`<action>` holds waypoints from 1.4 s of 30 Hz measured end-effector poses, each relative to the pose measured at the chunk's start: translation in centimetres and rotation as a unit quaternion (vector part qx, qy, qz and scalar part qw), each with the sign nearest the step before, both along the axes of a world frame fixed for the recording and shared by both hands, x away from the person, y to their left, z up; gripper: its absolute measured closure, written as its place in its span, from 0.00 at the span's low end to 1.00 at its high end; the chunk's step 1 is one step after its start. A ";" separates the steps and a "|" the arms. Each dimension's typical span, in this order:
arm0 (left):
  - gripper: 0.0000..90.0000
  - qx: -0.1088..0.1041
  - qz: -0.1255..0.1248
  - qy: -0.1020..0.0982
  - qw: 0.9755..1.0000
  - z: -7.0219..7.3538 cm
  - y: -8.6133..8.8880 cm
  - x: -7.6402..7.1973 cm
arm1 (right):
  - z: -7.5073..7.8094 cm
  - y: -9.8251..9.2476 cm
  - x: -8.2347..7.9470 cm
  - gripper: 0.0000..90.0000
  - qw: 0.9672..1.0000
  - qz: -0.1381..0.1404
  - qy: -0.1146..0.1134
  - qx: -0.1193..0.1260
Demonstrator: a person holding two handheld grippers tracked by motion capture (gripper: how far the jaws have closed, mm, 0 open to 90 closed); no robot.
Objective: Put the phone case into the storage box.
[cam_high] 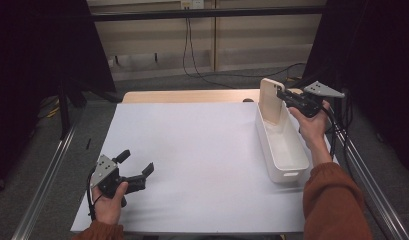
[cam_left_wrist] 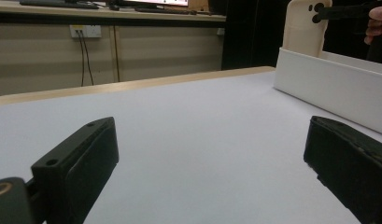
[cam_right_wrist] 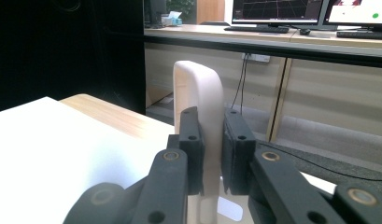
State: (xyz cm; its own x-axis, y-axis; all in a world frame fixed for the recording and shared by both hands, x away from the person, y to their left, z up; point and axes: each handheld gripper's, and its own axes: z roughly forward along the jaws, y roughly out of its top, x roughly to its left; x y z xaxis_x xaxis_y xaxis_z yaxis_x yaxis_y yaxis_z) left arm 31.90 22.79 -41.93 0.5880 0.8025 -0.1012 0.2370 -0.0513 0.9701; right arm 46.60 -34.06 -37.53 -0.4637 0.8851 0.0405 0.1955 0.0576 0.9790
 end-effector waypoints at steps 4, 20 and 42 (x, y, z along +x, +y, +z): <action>0.04 0.001 0.000 0.001 1.000 0.0 0.1 0.0 | -0.2 0.1 0.1 0.89 1.000 0.000 0.004 -0.002; 0.04 0.001 -0.004 -0.001 1.000 -0.1 -0.1 0.0 | -1.8 -0.3 0.6 0.89 1.000 -0.009 0.018 -0.004; 0.04 0.004 -0.003 0.004 1.000 -0.2 -0.1 0.3 | -2.1 -1.0 1.5 0.89 0.998 -0.032 0.024 -0.046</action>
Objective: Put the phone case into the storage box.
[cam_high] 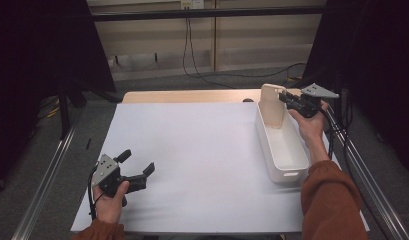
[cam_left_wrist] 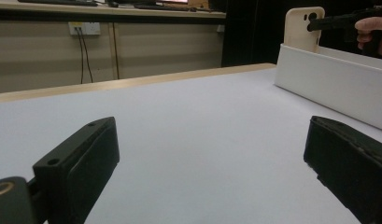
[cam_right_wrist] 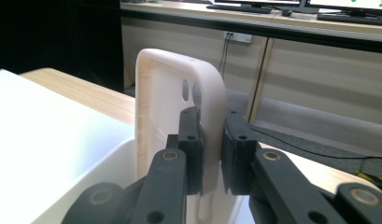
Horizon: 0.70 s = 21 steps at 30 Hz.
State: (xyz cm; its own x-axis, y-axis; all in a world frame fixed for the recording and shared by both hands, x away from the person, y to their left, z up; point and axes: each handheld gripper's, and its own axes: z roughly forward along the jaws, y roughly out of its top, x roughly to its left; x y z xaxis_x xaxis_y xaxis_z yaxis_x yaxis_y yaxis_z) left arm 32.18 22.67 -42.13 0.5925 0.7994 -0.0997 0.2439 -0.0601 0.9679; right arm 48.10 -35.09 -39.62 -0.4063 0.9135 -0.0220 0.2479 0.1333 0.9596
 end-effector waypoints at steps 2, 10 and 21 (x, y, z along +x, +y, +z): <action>0.04 -0.001 0.000 0.001 1.000 0.0 0.0 0.0 | 0.1 0.1 0.1 0.88 1.000 -0.002 0.001 -0.004; 0.04 0.002 0.000 0.000 1.000 0.0 0.0 0.0 | -0.1 -0.1 0.7 0.87 1.000 -0.014 0.005 -0.004; 0.04 0.001 0.000 -0.001 1.000 0.0 -0.1 0.0 | -0.7 -0.9 1.0 0.84 0.999 -0.030 0.017 -0.016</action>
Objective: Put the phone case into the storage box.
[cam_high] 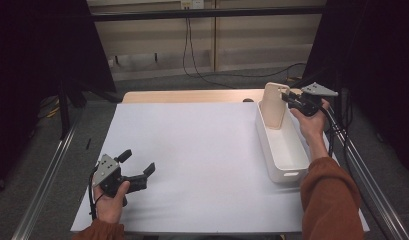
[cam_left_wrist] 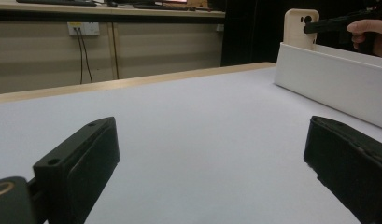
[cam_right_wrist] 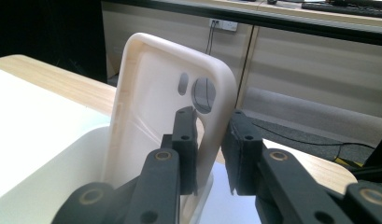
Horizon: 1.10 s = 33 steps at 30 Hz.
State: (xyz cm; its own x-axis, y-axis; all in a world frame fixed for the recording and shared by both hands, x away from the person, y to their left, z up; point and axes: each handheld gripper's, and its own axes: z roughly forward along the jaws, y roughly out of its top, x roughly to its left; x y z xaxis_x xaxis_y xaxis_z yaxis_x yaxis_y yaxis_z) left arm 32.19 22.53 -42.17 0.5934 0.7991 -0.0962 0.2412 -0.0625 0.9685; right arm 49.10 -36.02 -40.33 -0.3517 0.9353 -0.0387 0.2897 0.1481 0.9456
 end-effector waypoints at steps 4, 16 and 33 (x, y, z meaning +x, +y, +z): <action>0.04 0.002 0.001 0.001 1.000 0.0 0.0 0.0 | 0.0 0.2 0.2 0.84 1.000 0.000 -0.001 -0.006; 0.04 0.002 0.000 0.000 1.000 0.0 0.0 0.0 | 0.1 0.8 1.1 0.82 1.000 0.003 -0.005 -0.024; 0.04 0.004 -0.003 0.003 1.000 -0.1 -0.1 0.1 | -0.4 0.8 1.8 0.79 1.000 -0.002 -0.003 -0.015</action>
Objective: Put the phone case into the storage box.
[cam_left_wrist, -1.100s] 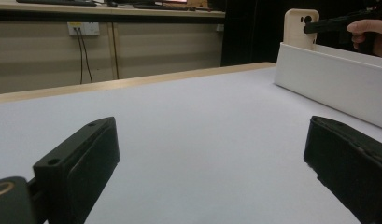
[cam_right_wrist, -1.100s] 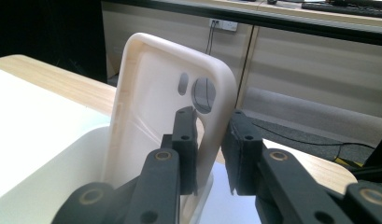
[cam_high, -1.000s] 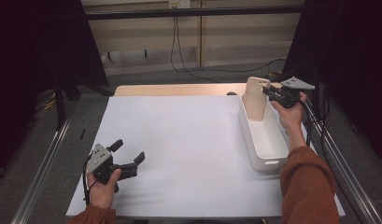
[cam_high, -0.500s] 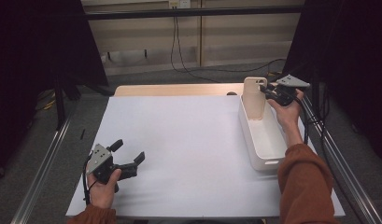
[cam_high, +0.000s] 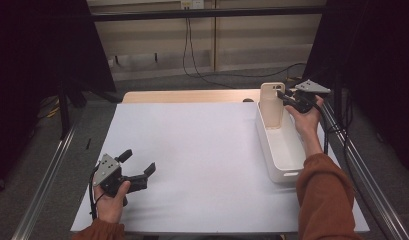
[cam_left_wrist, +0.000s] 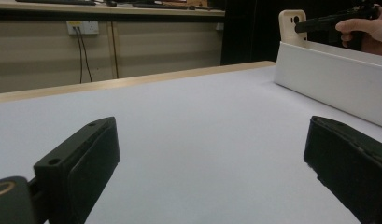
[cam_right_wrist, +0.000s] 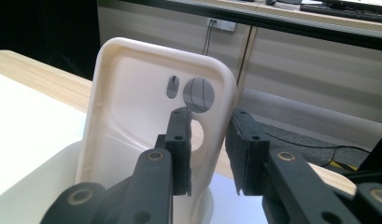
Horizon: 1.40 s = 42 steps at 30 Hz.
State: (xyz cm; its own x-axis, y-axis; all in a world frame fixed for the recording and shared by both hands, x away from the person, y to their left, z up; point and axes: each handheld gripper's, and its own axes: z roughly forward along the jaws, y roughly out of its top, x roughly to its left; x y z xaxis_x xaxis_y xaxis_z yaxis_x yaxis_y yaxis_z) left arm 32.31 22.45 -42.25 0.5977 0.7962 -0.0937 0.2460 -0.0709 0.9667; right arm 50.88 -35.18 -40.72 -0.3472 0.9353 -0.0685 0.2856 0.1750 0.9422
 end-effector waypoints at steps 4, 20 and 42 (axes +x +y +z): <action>0.04 0.000 0.000 0.000 1.000 0.0 0.0 0.0 | 0.0 -0.1 0.0 0.76 1.000 -0.004 0.000 0.006; 0.04 0.001 0.001 0.000 1.000 0.0 0.0 0.0 | 0.2 -0.3 -0.2 0.64 1.000 -0.009 -0.003 0.021; 0.04 -0.004 0.005 0.003 1.000 -0.1 -0.2 0.5 | 1.2 -0.2 -0.9 0.15 0.997 -0.016 -0.005 0.072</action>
State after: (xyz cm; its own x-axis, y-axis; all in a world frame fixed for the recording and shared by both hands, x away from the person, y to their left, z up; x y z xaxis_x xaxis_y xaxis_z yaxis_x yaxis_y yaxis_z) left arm 32.82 22.25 -42.36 0.5889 0.8017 -0.1025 0.2516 -0.0613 0.9659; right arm 50.02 -35.42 -39.50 -0.3179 0.9460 0.0640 0.2796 0.0291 0.9597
